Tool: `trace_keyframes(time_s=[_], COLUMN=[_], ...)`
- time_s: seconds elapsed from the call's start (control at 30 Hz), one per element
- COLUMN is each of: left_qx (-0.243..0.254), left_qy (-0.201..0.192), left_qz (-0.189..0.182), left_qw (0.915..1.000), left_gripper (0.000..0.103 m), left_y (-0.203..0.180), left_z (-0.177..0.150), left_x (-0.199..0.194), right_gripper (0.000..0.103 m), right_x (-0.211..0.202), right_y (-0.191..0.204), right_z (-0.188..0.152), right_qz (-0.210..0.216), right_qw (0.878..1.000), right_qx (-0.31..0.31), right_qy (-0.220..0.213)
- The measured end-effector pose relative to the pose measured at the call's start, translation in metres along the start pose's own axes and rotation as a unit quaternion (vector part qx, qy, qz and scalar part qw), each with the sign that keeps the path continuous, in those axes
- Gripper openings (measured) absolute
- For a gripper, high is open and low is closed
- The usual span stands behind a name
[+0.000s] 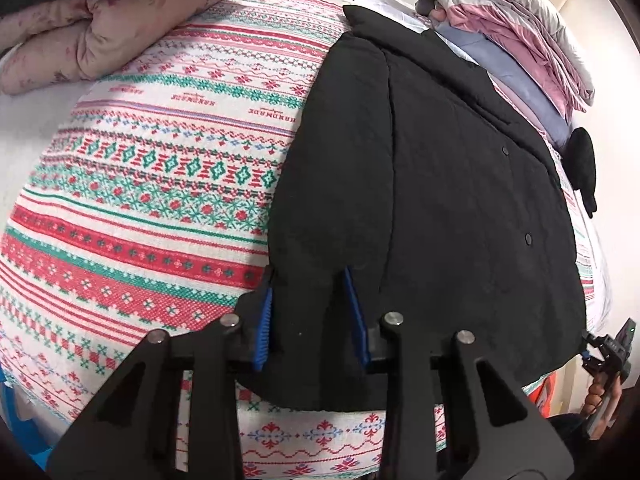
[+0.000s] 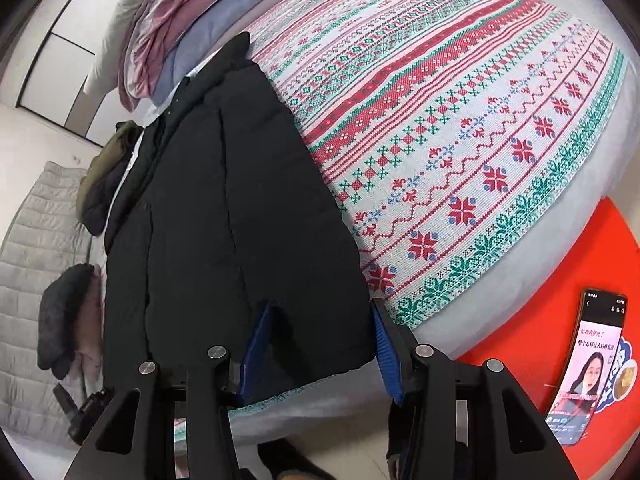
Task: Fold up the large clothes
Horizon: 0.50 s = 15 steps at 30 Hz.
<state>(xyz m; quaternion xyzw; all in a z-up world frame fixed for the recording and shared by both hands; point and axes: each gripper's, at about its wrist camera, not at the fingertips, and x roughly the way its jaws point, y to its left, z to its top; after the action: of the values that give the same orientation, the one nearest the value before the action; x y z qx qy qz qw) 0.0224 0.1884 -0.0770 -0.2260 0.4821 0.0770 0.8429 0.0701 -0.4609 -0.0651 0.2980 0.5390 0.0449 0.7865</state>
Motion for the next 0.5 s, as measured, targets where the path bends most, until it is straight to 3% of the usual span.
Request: trace_keyframes(time_s=[0.1, 0.13, 0.17, 0.2, 0.3, 0.5], left_qx=[-0.003, 0.000, 0.006, 0.010, 0.015, 0.003], left_qy=[0.004, 0.002, -0.003, -0.010, -0.038, -0.081], left_qz=[-0.003, 0.002, 0.012, 0.018, 0.028, -0.007], left_qw=[1.0000, 1.0000, 0.9999, 0.9997, 0.9988, 0.9967], left_gripper=[0.032, 0.024, 0.009, 0.007, 0.006, 0.005], left_y=[-0.001, -0.001, -0.004, -0.007, -0.016, -0.034], left_z=[0.003, 0.003, 0.002, 0.002, 0.001, -0.011], left_x=[0.006, 0.006, 0.006, 0.003, -0.013, -0.062], right_gripper=[0.048, 0.043, 0.022, 0.012, 0.008, 0.007], right_x=[0.006, 0.010, 0.011, 0.011, -0.005, -0.040], right_y=[0.004, 0.008, 0.009, 0.010, 0.020, 0.025], right_z=[-0.001, 0.000, 0.000, 0.002, 0.000, 0.001], right_qz=[-0.020, -0.027, -0.036, -0.043, -0.037, -0.007], right_qw=[1.000, 0.999, 0.999, 0.999, 0.998, 0.994], right_qx=[-0.014, -0.018, -0.020, -0.020, -0.038, -0.036], right_qy=[0.009, 0.010, 0.008, 0.000, -0.041, -0.105])
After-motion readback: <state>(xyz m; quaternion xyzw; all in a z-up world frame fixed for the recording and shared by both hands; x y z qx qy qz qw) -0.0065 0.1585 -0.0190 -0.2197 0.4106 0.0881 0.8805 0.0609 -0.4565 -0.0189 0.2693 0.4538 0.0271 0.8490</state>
